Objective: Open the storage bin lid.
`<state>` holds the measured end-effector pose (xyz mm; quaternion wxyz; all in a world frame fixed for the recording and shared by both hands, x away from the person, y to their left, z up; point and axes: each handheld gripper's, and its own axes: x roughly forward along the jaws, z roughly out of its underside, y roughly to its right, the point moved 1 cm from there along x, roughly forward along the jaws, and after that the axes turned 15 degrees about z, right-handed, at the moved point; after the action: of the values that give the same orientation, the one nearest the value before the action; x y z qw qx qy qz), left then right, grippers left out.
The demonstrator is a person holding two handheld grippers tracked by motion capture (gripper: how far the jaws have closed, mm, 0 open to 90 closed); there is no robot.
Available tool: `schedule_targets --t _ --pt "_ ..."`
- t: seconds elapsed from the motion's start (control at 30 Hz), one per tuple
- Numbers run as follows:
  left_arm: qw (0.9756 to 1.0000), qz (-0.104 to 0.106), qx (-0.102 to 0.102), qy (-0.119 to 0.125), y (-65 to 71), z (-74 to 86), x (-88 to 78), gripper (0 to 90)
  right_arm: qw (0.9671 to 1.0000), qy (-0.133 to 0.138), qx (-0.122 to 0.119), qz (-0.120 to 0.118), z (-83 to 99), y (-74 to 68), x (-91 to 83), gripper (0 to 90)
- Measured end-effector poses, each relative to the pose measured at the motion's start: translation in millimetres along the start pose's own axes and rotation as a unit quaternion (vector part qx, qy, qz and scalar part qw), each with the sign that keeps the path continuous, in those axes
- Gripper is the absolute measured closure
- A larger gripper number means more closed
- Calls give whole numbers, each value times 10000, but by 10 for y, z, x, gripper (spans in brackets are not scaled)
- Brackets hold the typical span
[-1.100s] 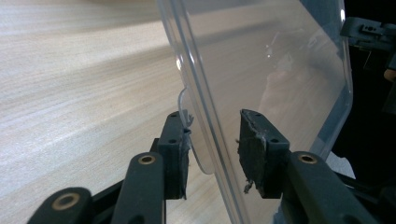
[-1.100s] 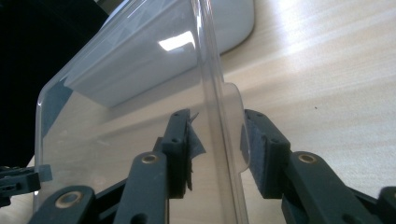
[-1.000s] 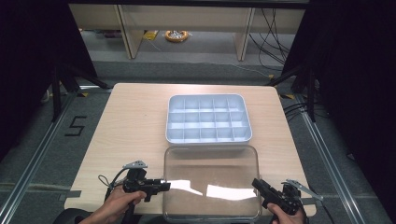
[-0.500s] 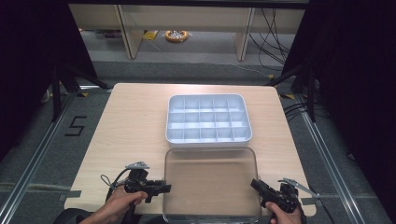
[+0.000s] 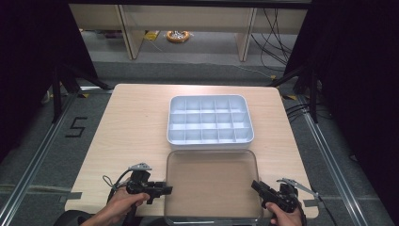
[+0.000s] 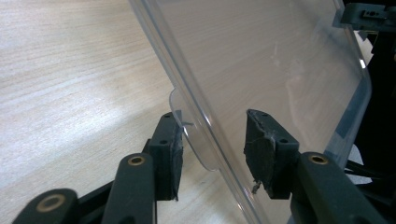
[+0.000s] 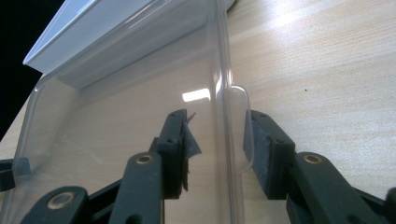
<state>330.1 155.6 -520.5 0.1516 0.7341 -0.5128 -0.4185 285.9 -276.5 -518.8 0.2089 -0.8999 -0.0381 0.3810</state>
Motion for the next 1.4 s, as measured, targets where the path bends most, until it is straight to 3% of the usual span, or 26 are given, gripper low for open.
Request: schedule_targets --t 0.1,0.2,0.23,0.27,0.33,0.43,0.5,0.53,0.57,0.6,0.63,0.67,0.7,0.77,0.8,0.83,1.0,1.07,1.13,1.17,1.2,1.3,1.33,1.37,1.4 --pt "10000 17 -11 -43 -12 -2 2 554 9998 -158 127 82 0 -24 -6 609" --pt "10000 -57 2 -4 -17 -7 11 551 10000 -11 11 63 -4 -11 16 608" --pt "10000 -80 7 -44 -21 -13 7 551 9991 -278 303 39 -5 -57 -22 608" --pt "10000 2 -15 -73 -32 -15 5 550 9999 -122 92 80 -9 -27 1 606" --pt "10000 -13 -6 -73 -32 -15 7 550 9997 -89 -83 188 -12 -8 17 605" --pt "10000 -45 10 -66 -28 -15 10 549 9997 -198 120 107 -4 -41 14 602" --pt "10000 -50 34 -70 -25 -16 13 549 9997 -194 99 60 -4 -42 15 601" --pt "9999 -63 73 -111 -24 -16 8 548 9997 38 -180 144 -11 -3 50 599" --pt "9998 -108 97 -104 -18 -14 10 548 9996 40 -190 180 -12 -6 50 598" --pt "9998 -113 106 -94 -13 -13 14 544 9987 146 -440 197 -23 23 59 596" --pt "9998 -127 132 -117 -12 -12 11 544 9987 146 -440 197 -23 23 59 596" --pt "9997 -150 152 -100 -8 -10 13 544 9997 -5 -166 182 -15 -13 38 595" --pt "9997 -155 159 -99 -6 -9 14 543 9987 116 -419 256 -18 15 72 592" --pt "9997 -147 161 -100 -11 -9 12 544 9990 133 -388 163 -17 7 72 590" --pt "9997 -133 151 -103 -13 -9 11 545 9984 141 -478 260 -20 17 79 586" --pt "9997 -169 173 -80 -9 -9 15 544 9998 -89 -47 163 -4 -41 57 585" --pt "9993 -250 262 -108 0 -15 13 493 9997 -50 -39 235 -7 -31 72 547" --pt "9996 -228 149 -46 -4 -21 4 472 9995 5 -9 302 -23 -23 69 531" --pt "9991 -339 244 41 -7 -31 -21 468 9997 79 103 198 -50 -10 50 525" --pt "9989 -374 257 124 -3 -40 -39 456 9993 183 -97 302 -65 14 45 514" --pt "9987 -389 263 188 0 -49 -52 438 9980 425 -390 252 -80 45 70 511" --pt "9983 -403 302 296 4 -65 -88 415 9977 413 -422 320 -85 35 43 499" --pt "9982 -431 284 311 11 -65 -93 408 9995 202 33 233 -71 -22 16 495" --pt "9987 -334 231 298 3 -66 -102 400 9991 365 -104 185 -80 4 29 490" --pt "9987 -334 231 298 3 -66 -102 394 9995 252 -30 176 -82 -7 2 488"
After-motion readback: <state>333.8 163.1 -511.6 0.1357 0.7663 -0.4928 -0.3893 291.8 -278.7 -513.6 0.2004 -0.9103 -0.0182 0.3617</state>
